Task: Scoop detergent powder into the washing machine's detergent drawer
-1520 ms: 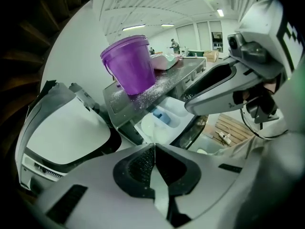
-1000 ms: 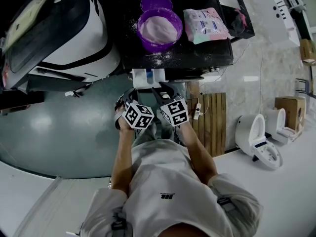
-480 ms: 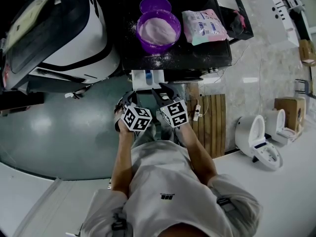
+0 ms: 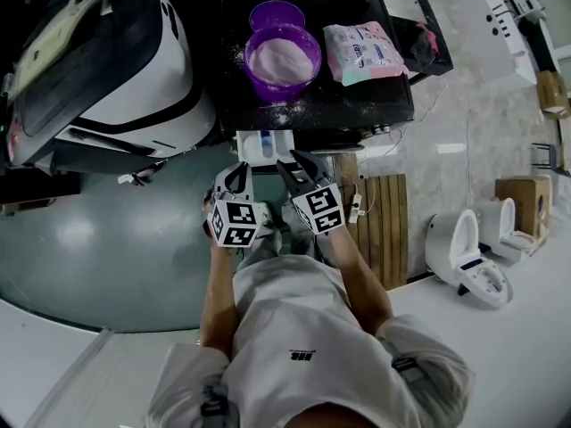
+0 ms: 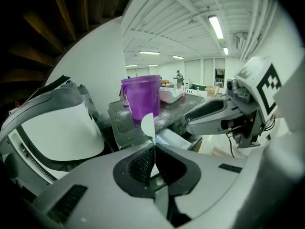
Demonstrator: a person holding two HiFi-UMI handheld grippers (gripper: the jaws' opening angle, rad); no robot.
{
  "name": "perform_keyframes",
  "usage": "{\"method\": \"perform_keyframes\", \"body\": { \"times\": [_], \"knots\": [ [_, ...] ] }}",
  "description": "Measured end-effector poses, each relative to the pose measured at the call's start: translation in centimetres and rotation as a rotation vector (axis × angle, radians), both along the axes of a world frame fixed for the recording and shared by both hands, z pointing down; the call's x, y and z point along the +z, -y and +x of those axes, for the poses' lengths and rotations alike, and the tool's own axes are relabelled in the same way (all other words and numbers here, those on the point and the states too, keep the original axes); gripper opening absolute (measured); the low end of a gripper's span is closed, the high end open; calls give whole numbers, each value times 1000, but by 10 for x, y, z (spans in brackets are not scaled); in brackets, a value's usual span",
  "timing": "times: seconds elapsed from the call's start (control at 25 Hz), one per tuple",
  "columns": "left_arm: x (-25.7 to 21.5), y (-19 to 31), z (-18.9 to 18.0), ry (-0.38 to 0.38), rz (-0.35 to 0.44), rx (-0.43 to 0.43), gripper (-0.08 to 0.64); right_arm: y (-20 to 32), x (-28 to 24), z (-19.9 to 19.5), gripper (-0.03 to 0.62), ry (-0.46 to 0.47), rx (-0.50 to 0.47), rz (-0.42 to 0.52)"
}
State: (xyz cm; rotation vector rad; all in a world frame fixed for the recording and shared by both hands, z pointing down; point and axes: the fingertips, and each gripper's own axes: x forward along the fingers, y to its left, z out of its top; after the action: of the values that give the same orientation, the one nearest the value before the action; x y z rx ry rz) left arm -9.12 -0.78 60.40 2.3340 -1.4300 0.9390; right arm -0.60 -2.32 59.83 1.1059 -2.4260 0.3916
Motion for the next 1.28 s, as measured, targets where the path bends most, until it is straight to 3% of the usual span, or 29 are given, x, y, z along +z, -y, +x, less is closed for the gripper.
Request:
{"method": "perform_keyframes", "body": {
  "times": [0.4,0.64,1.28],
  "knots": [
    [-56,-3,1,-212,89,-11,15,-4,-52,11,144,27,17,95],
    [-71,-14,-1,-221,133,-5,15,-13,-69,16,144,27,39,140],
    [-85,-15,-2,-244,162,15,15,-18,-86,14,141,13,58,172]
  ]
}}
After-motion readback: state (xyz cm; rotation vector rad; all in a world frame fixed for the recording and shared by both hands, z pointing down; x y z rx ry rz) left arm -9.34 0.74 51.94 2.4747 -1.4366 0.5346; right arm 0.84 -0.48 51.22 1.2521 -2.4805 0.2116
